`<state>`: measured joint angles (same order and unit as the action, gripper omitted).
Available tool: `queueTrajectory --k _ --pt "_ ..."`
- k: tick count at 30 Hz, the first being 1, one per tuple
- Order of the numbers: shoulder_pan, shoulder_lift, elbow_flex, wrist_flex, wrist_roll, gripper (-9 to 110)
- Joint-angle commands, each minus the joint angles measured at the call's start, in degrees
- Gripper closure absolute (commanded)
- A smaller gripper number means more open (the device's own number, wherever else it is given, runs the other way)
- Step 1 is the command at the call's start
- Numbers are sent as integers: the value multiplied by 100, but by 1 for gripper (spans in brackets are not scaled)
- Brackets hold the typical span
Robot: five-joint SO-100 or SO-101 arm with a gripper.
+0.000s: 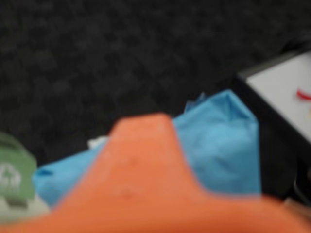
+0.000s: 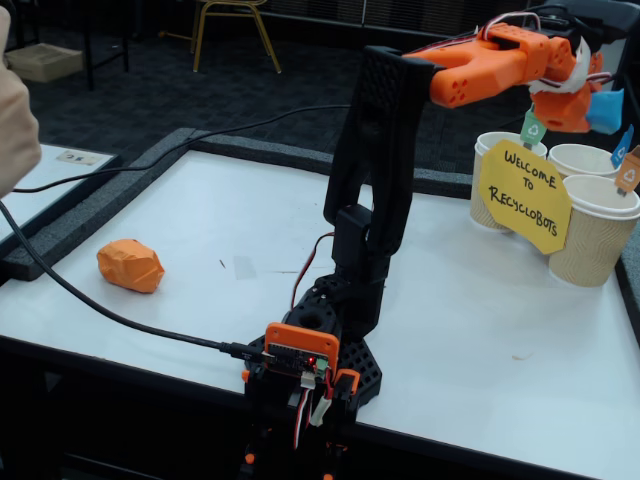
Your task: Sort rubbish by color.
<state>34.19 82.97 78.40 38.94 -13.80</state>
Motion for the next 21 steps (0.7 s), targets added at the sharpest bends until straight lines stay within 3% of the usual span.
queueTrajectory --k 1,21 --pt "176 237 -343 -483 26 89" --pt "141 255 589 -589 35 83"
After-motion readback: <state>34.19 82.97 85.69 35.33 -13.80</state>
